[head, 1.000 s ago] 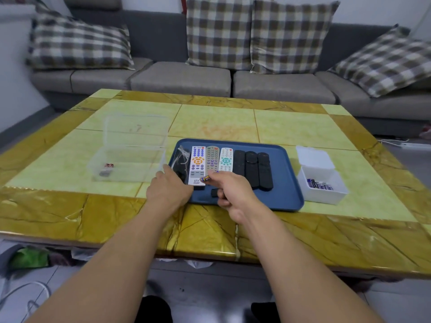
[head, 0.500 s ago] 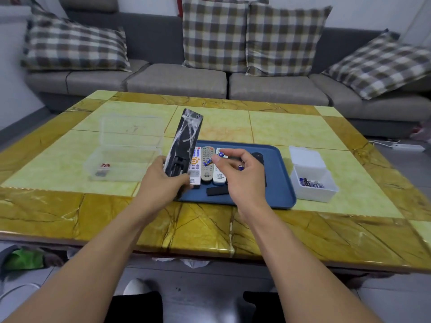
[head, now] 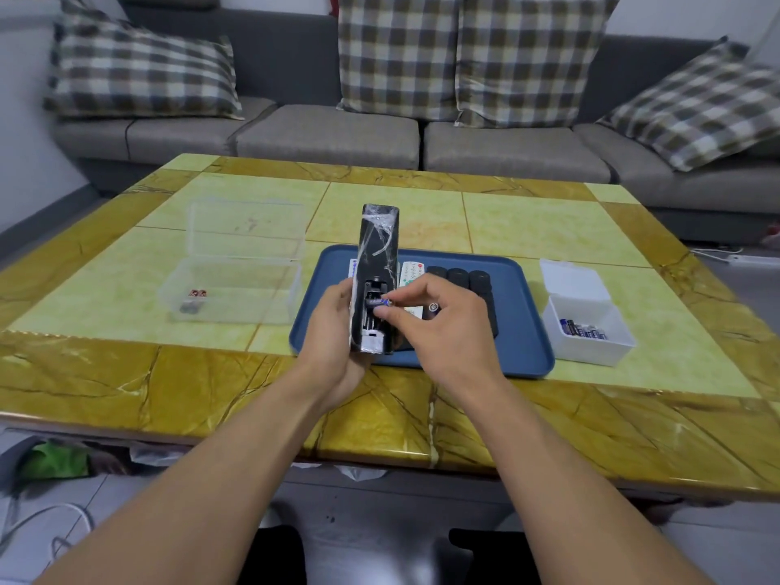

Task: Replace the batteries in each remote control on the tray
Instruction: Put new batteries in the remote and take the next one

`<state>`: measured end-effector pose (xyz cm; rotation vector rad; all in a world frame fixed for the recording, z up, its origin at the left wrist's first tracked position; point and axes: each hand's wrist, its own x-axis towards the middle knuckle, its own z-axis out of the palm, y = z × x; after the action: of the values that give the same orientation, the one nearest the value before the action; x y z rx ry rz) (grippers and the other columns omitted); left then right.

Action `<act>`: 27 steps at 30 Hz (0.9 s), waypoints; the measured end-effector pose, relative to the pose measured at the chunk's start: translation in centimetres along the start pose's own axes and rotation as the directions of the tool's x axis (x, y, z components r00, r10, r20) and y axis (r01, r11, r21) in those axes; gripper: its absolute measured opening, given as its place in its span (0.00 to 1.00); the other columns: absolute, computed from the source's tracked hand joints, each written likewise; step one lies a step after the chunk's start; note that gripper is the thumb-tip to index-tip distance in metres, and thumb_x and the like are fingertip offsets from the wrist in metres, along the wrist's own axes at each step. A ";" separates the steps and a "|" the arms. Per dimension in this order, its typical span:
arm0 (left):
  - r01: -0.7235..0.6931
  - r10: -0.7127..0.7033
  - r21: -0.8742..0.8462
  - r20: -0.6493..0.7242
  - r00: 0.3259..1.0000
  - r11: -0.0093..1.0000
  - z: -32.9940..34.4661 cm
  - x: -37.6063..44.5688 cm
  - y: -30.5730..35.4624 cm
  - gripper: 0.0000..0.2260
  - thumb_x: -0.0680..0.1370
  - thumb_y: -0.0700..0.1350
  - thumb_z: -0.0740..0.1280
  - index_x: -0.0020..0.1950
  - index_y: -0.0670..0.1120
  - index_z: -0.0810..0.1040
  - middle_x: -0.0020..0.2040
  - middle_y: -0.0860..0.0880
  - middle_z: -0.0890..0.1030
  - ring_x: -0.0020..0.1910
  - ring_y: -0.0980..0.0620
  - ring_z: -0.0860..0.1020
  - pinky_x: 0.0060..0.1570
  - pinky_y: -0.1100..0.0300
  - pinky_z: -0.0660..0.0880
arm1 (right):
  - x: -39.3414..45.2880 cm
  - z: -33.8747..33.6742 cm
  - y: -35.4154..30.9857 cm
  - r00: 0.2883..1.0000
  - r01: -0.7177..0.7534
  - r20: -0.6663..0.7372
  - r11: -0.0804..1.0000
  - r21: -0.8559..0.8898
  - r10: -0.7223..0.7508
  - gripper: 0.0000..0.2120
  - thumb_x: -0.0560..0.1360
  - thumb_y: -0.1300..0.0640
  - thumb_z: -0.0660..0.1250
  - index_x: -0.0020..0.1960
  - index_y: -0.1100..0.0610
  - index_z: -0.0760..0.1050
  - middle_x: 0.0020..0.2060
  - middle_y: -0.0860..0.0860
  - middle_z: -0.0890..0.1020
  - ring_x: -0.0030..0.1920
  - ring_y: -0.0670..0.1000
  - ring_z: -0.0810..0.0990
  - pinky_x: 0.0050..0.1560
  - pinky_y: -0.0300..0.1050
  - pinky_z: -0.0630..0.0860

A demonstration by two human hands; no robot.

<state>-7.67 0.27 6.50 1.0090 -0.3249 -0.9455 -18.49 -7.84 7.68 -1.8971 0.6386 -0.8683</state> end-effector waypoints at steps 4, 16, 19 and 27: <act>0.034 -0.034 0.004 -0.057 0.998 0.999 -0.2 0.6 -0.2 0.22 0.86 0.53 0.50 0.67 0.43 0.78 0.60 0.42 0.84 0.53 0.47 0.83 0.43 0.56 0.82 | -0.2 -0.1 0.3 0.999 0.037 0.032 0.987 -0.156 -0.033 0.06 0.69 0.51 0.79 0.44 0.48 0.84 0.42 0.39 0.85 0.33 0.40 0.79 0.35 0.38 0.74; 0.048 -0.039 0.087 -0.105 0.994 0.995 0.8 0.9 -1.4 0.21 0.85 0.56 0.55 0.64 0.45 0.80 0.57 0.42 0.85 0.54 0.46 0.84 0.44 0.55 0.79 | -0.1 -0.3 0.2 1.000 0.007 -0.011 0.975 -0.223 -0.009 0.11 0.63 0.50 0.83 0.40 0.47 0.82 0.42 0.42 0.79 0.44 0.40 0.77 0.42 0.33 0.73; 0.047 -0.036 0.101 -0.104 0.994 0.994 1.1 0.9 -1.7 0.19 0.85 0.55 0.56 0.67 0.48 0.79 0.57 0.44 0.85 0.54 0.47 0.84 0.45 0.54 0.80 | 0.1 -0.5 0.5 0.987 -0.159 -0.019 0.972 -0.176 0.158 0.20 0.59 0.47 0.84 0.39 0.52 0.75 0.34 0.46 0.76 0.32 0.45 0.71 0.34 0.39 0.68; 0.053 -0.053 0.204 -0.002 0.999 0.977 1.1 0.6 -2.1 0.18 0.86 0.54 0.53 0.69 0.52 0.76 0.59 0.48 0.85 0.57 0.49 0.83 0.52 0.51 0.80 | -0.2 -1.4 0.9 0.921 -0.378 0.079 0.924 -0.055 0.382 0.22 0.61 0.52 0.84 0.37 0.54 0.71 0.27 0.45 0.71 0.23 0.40 0.66 0.26 0.32 0.64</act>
<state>-9.13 -1.22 5.21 1.2089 -0.4063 -0.9763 -19.75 -8.84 7.24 -1.7520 0.9371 -0.5216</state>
